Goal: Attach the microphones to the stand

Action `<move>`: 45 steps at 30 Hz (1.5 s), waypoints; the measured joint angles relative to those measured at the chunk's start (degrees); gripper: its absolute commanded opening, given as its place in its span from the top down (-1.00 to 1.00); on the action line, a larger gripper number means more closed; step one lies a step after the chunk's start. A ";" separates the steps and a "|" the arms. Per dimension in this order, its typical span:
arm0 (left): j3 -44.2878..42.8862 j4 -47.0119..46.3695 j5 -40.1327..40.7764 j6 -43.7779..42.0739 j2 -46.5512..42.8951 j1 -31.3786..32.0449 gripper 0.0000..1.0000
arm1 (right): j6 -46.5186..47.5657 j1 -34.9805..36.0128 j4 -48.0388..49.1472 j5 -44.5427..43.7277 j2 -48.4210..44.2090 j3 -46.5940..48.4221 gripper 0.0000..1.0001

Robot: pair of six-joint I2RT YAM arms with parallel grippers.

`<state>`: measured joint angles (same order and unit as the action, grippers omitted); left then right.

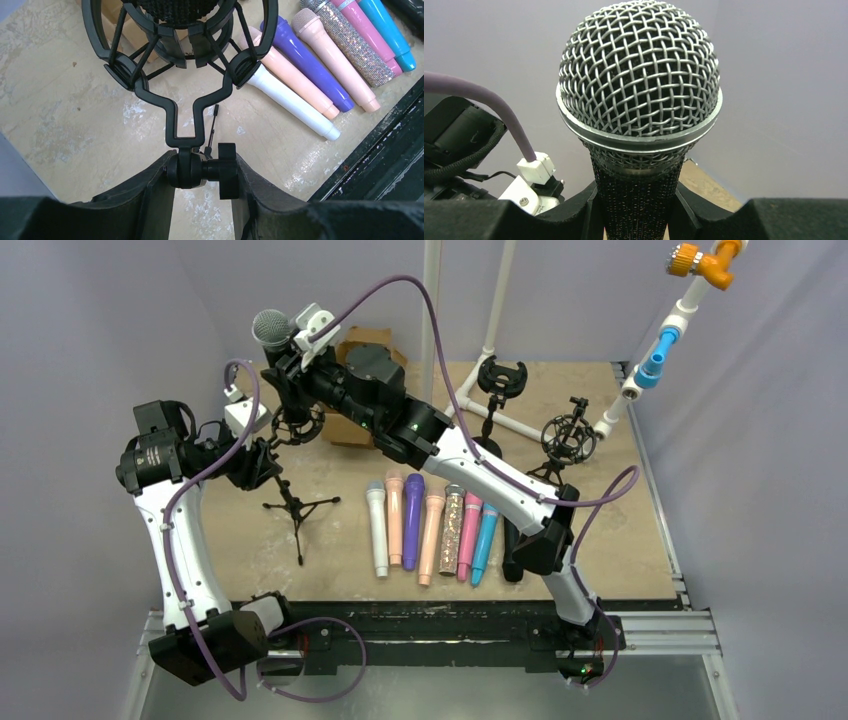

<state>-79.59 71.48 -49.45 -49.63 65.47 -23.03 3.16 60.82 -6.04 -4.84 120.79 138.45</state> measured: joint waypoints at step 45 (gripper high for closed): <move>12.24 -26.86 -0.68 16.85 -3.85 -0.04 0.78 | 1.16 -0.35 -12.22 0.02 -0.04 0.81 1.00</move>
<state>-67.35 44.62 -50.13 -32.77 61.63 -23.07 4.32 60.47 -18.26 -4.82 120.75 139.26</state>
